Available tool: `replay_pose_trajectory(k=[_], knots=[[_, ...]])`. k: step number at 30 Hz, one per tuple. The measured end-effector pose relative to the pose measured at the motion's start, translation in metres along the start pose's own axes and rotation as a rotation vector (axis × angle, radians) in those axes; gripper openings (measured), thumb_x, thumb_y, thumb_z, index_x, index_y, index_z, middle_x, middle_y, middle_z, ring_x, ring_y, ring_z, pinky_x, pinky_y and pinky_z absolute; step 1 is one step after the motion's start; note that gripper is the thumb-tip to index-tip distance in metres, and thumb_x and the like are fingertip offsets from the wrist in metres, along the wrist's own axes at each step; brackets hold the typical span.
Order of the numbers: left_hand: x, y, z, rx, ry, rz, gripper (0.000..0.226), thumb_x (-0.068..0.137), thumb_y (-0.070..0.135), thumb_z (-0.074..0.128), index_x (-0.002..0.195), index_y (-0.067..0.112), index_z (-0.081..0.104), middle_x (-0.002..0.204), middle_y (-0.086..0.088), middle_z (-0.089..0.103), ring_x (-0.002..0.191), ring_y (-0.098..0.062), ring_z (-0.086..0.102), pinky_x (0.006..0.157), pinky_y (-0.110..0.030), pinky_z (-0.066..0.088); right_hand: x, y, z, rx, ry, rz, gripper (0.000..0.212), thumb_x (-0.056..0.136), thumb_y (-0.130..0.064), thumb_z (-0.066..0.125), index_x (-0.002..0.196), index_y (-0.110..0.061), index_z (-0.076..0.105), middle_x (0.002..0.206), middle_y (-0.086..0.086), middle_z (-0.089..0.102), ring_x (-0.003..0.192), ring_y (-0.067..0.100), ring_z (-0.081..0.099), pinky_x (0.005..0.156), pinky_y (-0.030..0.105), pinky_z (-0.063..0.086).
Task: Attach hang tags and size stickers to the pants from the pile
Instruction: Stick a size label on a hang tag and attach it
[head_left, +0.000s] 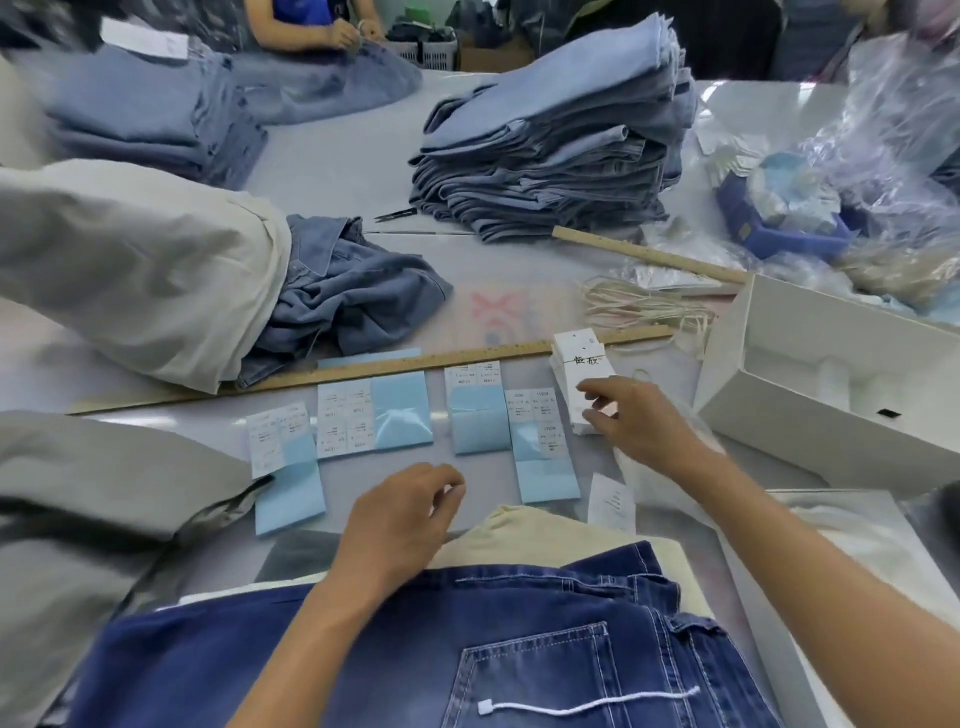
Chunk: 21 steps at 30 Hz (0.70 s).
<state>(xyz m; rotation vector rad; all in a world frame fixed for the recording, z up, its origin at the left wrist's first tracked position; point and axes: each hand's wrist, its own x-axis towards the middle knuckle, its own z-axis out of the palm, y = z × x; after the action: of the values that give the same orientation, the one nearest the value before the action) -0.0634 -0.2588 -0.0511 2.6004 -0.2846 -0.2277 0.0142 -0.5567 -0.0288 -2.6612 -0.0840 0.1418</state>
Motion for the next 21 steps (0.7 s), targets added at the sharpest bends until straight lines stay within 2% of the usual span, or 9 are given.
replay_pose_trajectory(k=[2, 4, 8, 10, 13, 14, 16, 19, 21], knots=[[0.023, 0.000, 0.005, -0.004, -0.008, 0.012, 0.019, 0.104, 0.044, 0.046, 0.110, 0.039, 0.063, 0.100, 0.018, 0.065, 0.085, -0.006, 0.055, 0.078, -0.030, 0.051, 0.037, 0.015, 0.020, -0.242, -0.168, 0.029, 0.069, 0.092, -0.027, 0.073, 0.151, -0.013, 0.041, 0.151, 0.009, 0.047, 0.135, 0.027, 0.047, 0.109, 0.043, 0.043], [0.042, 0.000, 0.009, -0.029, 0.014, 0.041, 0.018, 0.104, 0.045, 0.046, 0.108, 0.039, 0.062, 0.097, 0.019, 0.065, 0.083, -0.006, 0.055, 0.074, -0.028, 0.050, 0.058, 0.030, 0.038, -0.447, -0.233, 0.006, 0.079, 0.091, -0.033, 0.071, 0.155, -0.012, 0.028, 0.158, 0.009, 0.032, 0.144, 0.028, 0.031, 0.110, 0.042, 0.042], [0.077, -0.006, 0.009, -0.066, 0.001, 0.076, 0.017, 0.104, 0.043, 0.048, 0.107, 0.037, 0.063, 0.098, 0.018, 0.066, 0.083, -0.007, 0.057, 0.076, -0.031, 0.052, 0.069, 0.044, 0.052, -0.647, -0.210, -0.069, 0.055, 0.105, -0.033, 0.048, 0.152, -0.008, 0.034, 0.159, 0.011, 0.030, 0.146, 0.029, 0.028, 0.107, 0.039, 0.042], [0.089, -0.009, 0.011, -0.084, -0.017, 0.083, 0.016, 0.104, 0.042, 0.049, 0.106, 0.036, 0.064, 0.099, 0.017, 0.067, 0.083, -0.008, 0.057, 0.077, -0.033, 0.053, 0.069, 0.050, 0.052, -0.757, -0.283, -0.137, 0.049, 0.109, -0.028, 0.036, 0.150, -0.001, 0.039, 0.161, 0.019, 0.026, 0.149, 0.034, 0.023, 0.117, 0.041, 0.028], [0.104, -0.013, 0.015, -0.090, -0.047, 0.091, 0.016, 0.104, 0.041, 0.050, 0.105, 0.036, 0.065, 0.100, 0.015, 0.069, 0.085, -0.010, 0.059, 0.079, -0.035, 0.055, 0.069, 0.052, 0.047, -0.763, -0.420, -0.105, 0.058, 0.110, -0.022, 0.030, 0.156, 0.008, 0.014, 0.166, 0.025, 0.006, 0.155, 0.038, 0.007, 0.124, 0.043, 0.009], [0.109, -0.015, 0.016, -0.096, -0.054, 0.092, 0.016, 0.104, 0.041, 0.051, 0.105, 0.035, 0.066, 0.100, 0.015, 0.069, 0.086, -0.011, 0.060, 0.080, -0.037, 0.056, 0.071, 0.049, 0.042, -0.742, -0.459, -0.094, 0.060, 0.108, -0.020, 0.034, 0.157, 0.007, 0.011, 0.167, 0.024, 0.006, 0.155, 0.037, 0.008, 0.124, 0.042, 0.009], [0.116, -0.016, 0.020, -0.101, -0.057, 0.095, 0.016, 0.104, 0.040, 0.051, 0.103, 0.035, 0.066, 0.100, 0.014, 0.069, 0.086, -0.011, 0.060, 0.079, -0.038, 0.056, 0.074, 0.043, 0.032, -0.685, -0.482, -0.082, 0.055, 0.105, -0.015, 0.044, 0.154, 0.001, 0.026, 0.162, 0.021, 0.024, 0.149, 0.034, 0.026, 0.120, 0.041, 0.025], [0.128, -0.015, 0.031, -0.090, -0.091, 0.102, 0.016, 0.104, 0.039, 0.051, 0.103, 0.035, 0.067, 0.100, 0.014, 0.068, 0.086, -0.011, 0.060, 0.078, -0.037, 0.056, 0.079, 0.034, 0.020, -0.642, -0.390, -0.053, 0.015, 0.104, -0.017, 0.046, 0.112, -0.013, 0.058, 0.120, 0.007, 0.061, 0.109, 0.027, 0.060, 0.091, 0.042, 0.050], [0.134, -0.012, 0.041, -0.081, -0.137, 0.118, 0.017, 0.104, 0.039, 0.051, 0.105, 0.035, 0.067, 0.101, 0.015, 0.068, 0.088, -0.011, 0.060, 0.075, -0.035, 0.055, 0.081, 0.034, 0.014, -0.599, -0.325, -0.060, 0.026, 0.105, -0.033, 0.049, 0.091, -0.012, 0.059, 0.096, 0.001, 0.063, 0.093, 0.026, 0.062, 0.084, 0.043, 0.050]])
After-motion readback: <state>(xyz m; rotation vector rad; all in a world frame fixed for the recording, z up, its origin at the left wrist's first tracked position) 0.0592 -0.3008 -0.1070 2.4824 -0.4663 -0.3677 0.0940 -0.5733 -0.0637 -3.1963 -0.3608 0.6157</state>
